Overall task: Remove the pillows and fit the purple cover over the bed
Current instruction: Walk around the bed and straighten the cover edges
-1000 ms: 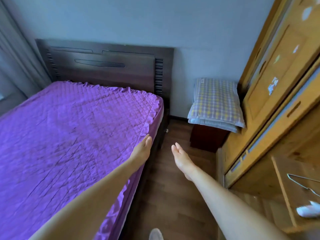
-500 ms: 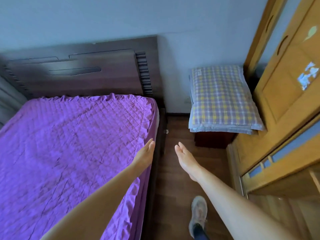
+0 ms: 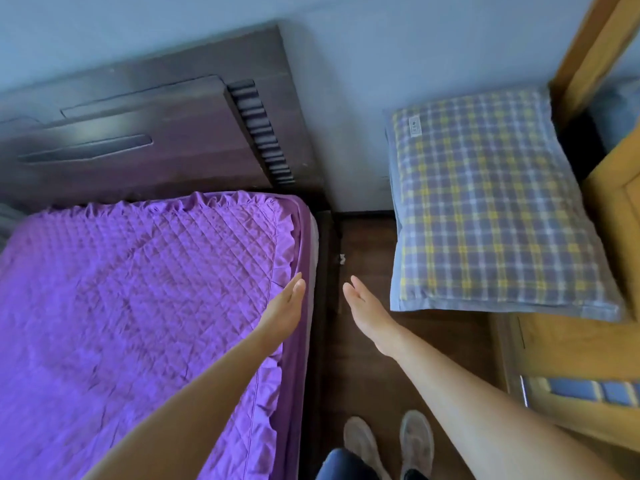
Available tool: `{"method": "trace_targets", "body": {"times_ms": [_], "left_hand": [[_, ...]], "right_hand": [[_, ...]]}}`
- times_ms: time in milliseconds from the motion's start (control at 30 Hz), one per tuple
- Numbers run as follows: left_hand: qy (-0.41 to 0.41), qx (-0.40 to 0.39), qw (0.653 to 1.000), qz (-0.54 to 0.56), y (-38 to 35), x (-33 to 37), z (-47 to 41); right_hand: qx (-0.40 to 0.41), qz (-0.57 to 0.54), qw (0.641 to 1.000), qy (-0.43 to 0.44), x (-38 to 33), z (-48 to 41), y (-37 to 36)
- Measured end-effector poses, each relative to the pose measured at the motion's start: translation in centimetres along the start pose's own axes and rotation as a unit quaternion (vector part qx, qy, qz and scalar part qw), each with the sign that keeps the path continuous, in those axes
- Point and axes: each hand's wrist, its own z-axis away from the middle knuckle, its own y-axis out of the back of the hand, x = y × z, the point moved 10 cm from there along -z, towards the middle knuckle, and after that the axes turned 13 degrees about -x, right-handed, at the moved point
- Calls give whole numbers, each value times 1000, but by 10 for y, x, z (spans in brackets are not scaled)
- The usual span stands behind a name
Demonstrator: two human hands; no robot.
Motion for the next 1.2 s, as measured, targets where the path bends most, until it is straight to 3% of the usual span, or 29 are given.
{"method": "trace_targets", "body": {"times_ms": [467, 733, 1000, 1200], "left_hand": [[-14, -46, 999, -24, 84, 29, -181], [-21, -48, 992, -115, 113, 13, -301], [-13, -18, 961, -277, 130, -6, -432], [-41, -45, 906, -419, 128, -17, -512]], "right_hand": [[23, 7, 1000, -17, -57, -164, 47], [51, -5, 998, -26, -18, -267, 58], [112, 13, 993, -38, 36, -398, 76], [154, 60, 985, -47, 58, -465, 83]]}}
